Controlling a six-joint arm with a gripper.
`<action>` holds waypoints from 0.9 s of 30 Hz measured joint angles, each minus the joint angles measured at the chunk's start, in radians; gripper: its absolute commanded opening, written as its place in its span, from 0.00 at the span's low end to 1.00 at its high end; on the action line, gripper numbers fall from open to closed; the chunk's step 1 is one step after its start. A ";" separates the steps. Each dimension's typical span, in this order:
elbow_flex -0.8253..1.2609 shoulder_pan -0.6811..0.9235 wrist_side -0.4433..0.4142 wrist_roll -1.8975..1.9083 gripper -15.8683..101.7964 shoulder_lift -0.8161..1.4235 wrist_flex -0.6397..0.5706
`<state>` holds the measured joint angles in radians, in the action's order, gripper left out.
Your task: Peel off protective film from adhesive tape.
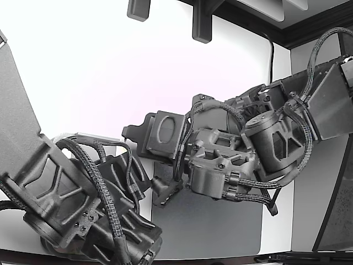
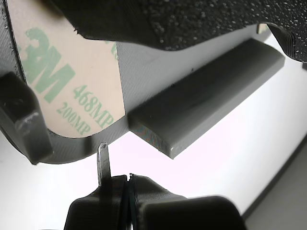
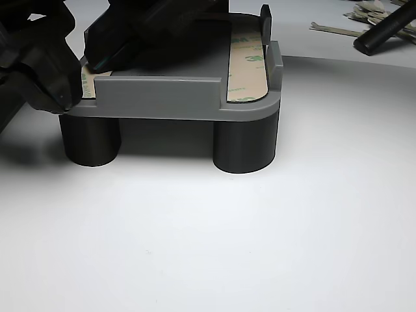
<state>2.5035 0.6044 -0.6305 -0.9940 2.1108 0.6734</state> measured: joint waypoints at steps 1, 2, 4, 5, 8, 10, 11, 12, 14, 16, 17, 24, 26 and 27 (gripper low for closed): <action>0.000 0.000 0.000 0.003 0.04 -0.002 0.000; 0.000 0.000 0.000 0.005 0.04 -0.002 0.000; 0.000 0.000 0.000 0.005 0.04 -0.005 0.000; 0.000 0.000 0.000 0.005 0.04 -0.008 0.000; 0.000 0.000 0.000 0.006 0.04 -0.011 0.000; -0.003 0.000 0.000 0.006 0.04 -0.015 0.002; -0.006 0.000 0.000 0.006 0.04 -0.017 0.005; -0.009 0.000 0.000 0.006 0.04 -0.018 0.005; -0.009 0.000 0.000 0.006 0.04 -0.020 0.006; -0.011 0.000 0.000 0.006 0.04 -0.023 0.006; -0.012 0.000 0.000 0.008 0.04 -0.023 0.006; -0.017 0.000 0.000 0.011 0.04 -0.034 0.008; -0.018 0.000 0.000 0.014 0.04 -0.035 0.008; -0.018 0.000 0.000 0.014 0.04 -0.035 0.008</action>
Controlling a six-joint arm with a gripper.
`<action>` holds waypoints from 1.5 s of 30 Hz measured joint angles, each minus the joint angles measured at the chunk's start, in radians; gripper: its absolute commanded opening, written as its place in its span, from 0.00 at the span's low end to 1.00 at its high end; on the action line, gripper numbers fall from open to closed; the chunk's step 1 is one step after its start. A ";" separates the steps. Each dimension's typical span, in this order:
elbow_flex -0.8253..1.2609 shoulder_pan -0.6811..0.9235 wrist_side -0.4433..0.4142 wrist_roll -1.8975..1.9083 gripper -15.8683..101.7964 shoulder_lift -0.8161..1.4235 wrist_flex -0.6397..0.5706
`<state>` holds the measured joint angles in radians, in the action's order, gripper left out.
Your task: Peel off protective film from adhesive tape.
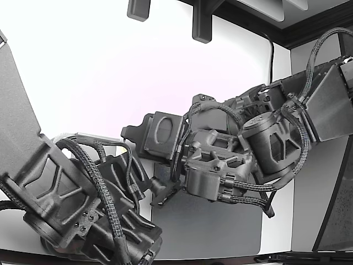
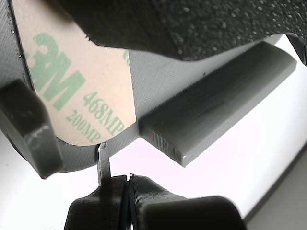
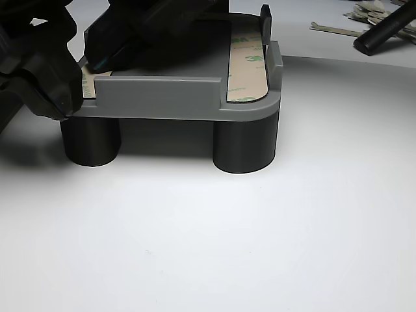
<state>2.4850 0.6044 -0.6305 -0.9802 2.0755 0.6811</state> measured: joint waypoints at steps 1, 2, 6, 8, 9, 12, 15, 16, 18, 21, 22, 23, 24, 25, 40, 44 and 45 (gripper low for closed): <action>0.000 0.000 0.002 0.000 0.04 0.000 0.000; -0.002 0.000 0.002 0.000 0.04 0.000 0.000; -0.002 0.000 0.003 0.002 0.04 0.000 0.002; -0.002 0.000 0.003 0.003 0.04 0.000 0.002; -0.005 0.000 0.003 0.003 0.04 0.000 0.005; -0.005 0.000 0.005 0.003 0.04 0.000 0.008; -0.006 0.002 0.005 0.005 0.04 0.000 0.012; -0.006 0.002 0.005 0.006 0.04 0.000 0.014; -0.006 0.002 0.005 0.006 0.04 0.000 0.014; -0.011 0.003 0.003 0.006 0.04 0.000 0.017; -0.012 0.003 0.003 0.006 0.04 0.000 0.018; -0.014 0.003 0.003 0.006 0.04 -0.002 0.018; -0.014 0.003 0.002 0.006 0.04 -0.003 0.018; -0.015 0.005 0.002 0.008 0.04 -0.003 0.020; -0.026 0.011 -0.008 0.015 0.04 -0.015 0.029; -0.026 0.012 -0.008 0.017 0.04 -0.015 0.029; -0.026 0.012 -0.008 0.017 0.04 -0.015 0.029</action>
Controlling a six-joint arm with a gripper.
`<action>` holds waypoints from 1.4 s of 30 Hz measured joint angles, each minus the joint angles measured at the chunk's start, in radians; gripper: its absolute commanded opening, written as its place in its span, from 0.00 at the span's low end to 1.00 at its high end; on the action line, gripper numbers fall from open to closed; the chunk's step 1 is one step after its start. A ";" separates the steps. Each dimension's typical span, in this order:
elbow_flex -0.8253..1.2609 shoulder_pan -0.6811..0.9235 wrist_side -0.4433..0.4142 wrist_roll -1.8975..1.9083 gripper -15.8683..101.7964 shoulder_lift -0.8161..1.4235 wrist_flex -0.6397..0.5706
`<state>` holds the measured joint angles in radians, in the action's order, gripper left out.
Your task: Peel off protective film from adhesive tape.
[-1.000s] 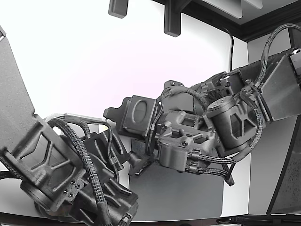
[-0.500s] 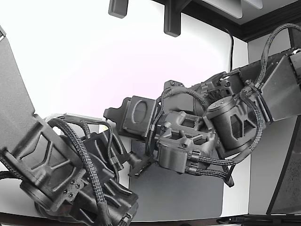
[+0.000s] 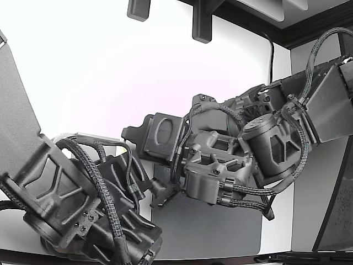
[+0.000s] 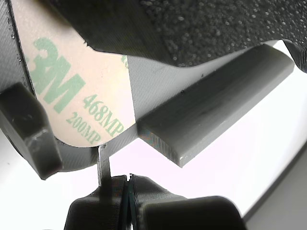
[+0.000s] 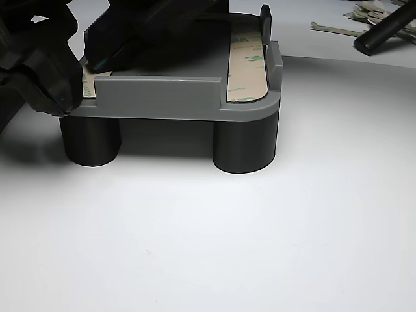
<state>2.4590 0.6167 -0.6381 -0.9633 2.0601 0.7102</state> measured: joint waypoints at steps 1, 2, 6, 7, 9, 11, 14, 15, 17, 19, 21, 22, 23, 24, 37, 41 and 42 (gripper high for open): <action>0.000 0.000 -0.002 0.002 0.04 0.000 0.000; 0.000 0.002 -0.002 0.002 0.04 0.000 0.000; 0.000 0.003 -0.002 0.005 0.04 0.000 0.000; 0.000 0.003 -0.002 0.005 0.04 0.000 0.000; 0.000 0.003 -0.002 0.005 0.04 0.000 0.000; 0.000 0.003 -0.002 0.005 0.04 0.000 0.000; 0.000 0.003 -0.002 0.005 0.04 0.002 0.000; 0.000 0.005 -0.002 0.005 0.04 0.002 0.000; 0.000 0.005 0.000 0.005 0.04 0.006 0.000; 0.000 0.006 0.000 0.005 0.04 0.009 0.000; 0.000 0.009 0.000 0.006 0.04 0.011 0.000; 0.000 0.011 0.000 0.008 0.04 0.012 0.000; 0.000 0.012 0.000 0.009 0.04 0.012 -0.002; 0.000 0.012 0.000 0.011 0.04 0.012 -0.003; 0.002 0.014 0.000 0.011 0.04 0.012 -0.017; 0.002 0.015 0.003 0.006 0.04 0.012 -0.031; 0.002 0.015 0.003 0.005 0.04 0.012 -0.034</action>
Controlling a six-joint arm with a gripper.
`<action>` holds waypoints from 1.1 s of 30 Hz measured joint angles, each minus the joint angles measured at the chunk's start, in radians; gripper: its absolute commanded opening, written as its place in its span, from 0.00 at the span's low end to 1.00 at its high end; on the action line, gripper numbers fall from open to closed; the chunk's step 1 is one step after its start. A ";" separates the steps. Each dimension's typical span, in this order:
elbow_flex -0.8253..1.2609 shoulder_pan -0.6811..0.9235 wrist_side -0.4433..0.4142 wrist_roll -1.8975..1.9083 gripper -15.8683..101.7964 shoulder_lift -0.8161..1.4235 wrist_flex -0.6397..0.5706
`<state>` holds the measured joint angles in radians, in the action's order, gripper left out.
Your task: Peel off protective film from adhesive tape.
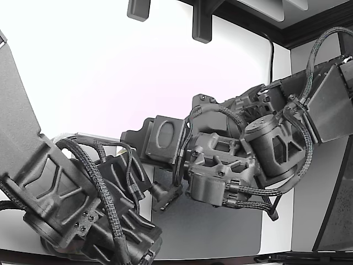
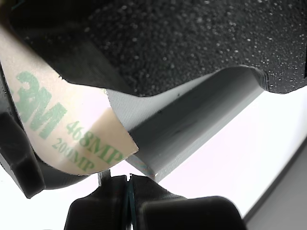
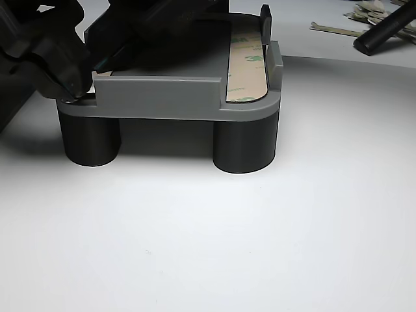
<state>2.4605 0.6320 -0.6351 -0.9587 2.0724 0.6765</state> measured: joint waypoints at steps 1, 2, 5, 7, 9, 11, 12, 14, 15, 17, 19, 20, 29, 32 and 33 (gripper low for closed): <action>0.000 0.002 0.000 -0.002 0.04 0.000 -0.002; 0.000 0.002 0.000 -0.003 0.04 0.000 -0.003; 0.000 0.002 0.000 -0.002 0.04 0.000 -0.003; 0.000 0.002 0.000 0.008 0.04 0.000 0.000; 0.000 0.002 0.000 0.014 0.04 -0.002 0.006; 0.000 0.002 0.000 0.018 0.04 -0.003 0.009; 0.000 0.003 0.000 0.021 0.04 -0.003 0.012; 0.000 0.008 0.000 0.028 0.04 -0.003 0.020; 0.000 0.009 -0.002 0.031 0.04 -0.003 0.023; 0.000 0.014 -0.003 0.037 0.04 -0.005 0.028; 0.000 0.020 -0.005 0.048 0.04 -0.005 0.038; 0.000 0.020 -0.005 0.054 0.04 -0.006 0.046; -0.008 0.026 -0.008 0.063 0.04 -0.014 0.061; -0.015 0.026 -0.009 0.060 0.04 -0.017 0.066; -0.018 0.028 -0.009 0.060 0.04 -0.020 0.069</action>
<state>2.4421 0.6596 -0.6443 -0.8989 2.0525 0.7455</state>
